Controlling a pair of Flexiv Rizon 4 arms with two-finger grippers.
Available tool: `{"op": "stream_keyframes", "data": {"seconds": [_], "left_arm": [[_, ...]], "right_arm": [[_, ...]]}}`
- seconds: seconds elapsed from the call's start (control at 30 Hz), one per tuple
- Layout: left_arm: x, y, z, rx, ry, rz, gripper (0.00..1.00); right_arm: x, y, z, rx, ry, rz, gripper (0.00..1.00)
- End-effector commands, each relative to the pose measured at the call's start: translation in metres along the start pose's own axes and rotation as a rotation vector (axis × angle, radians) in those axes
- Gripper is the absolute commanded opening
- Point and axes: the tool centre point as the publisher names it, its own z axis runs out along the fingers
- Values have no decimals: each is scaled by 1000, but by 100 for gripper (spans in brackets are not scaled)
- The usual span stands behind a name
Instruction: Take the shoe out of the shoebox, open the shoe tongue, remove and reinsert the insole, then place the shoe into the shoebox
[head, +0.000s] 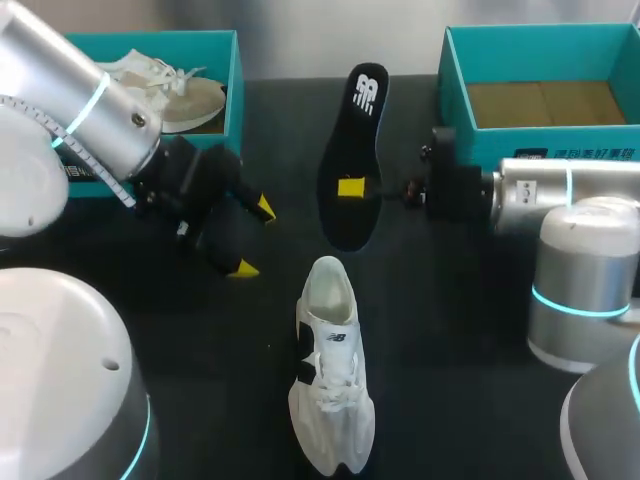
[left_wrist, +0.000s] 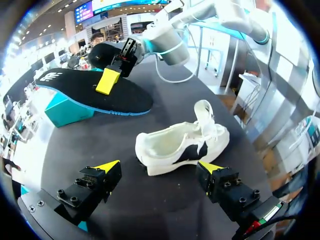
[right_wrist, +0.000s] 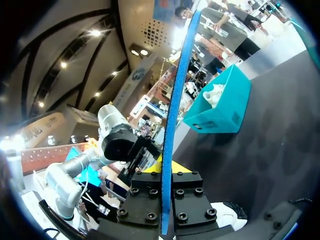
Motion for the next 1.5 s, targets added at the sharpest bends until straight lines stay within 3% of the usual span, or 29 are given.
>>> {"op": "stream_keyframes", "data": {"seconds": [0.03, 0.13, 0.17, 0.23, 0.37, 0.77, 1.17, 1.5], "left_arm": [[2, 0, -2, -2, -2, 0, 100], [2, 0, -2, -2, -2, 0, 100], [1, 1, 8, -30, -41, -59, 100], [1, 6, 16, 2, -63, -147, 100], [4, 19, 24, -50, -145, -237, 100], [17, 31, 43, -80, -116, -292, 100], [17, 31, 43, -80, -116, -292, 100], [22, 43, 64, -92, -134, -239, 100]], "right_arm": [[2, -2, 1, -13, -4, 0, 0], [2, -2, 1, -13, -4, 0, 0], [2, -2, 1, -13, -4, 0, 0], [0, -5, 5, -24, 14, -8, 0], [-12, -13, 14, -62, 4, -46, 0], [-29, -28, 19, -160, 31, -69, 0], [-29, -28, 19, -160, 31, -69, 0], [-36, -39, 20, -144, 68, -88, 0]]}}
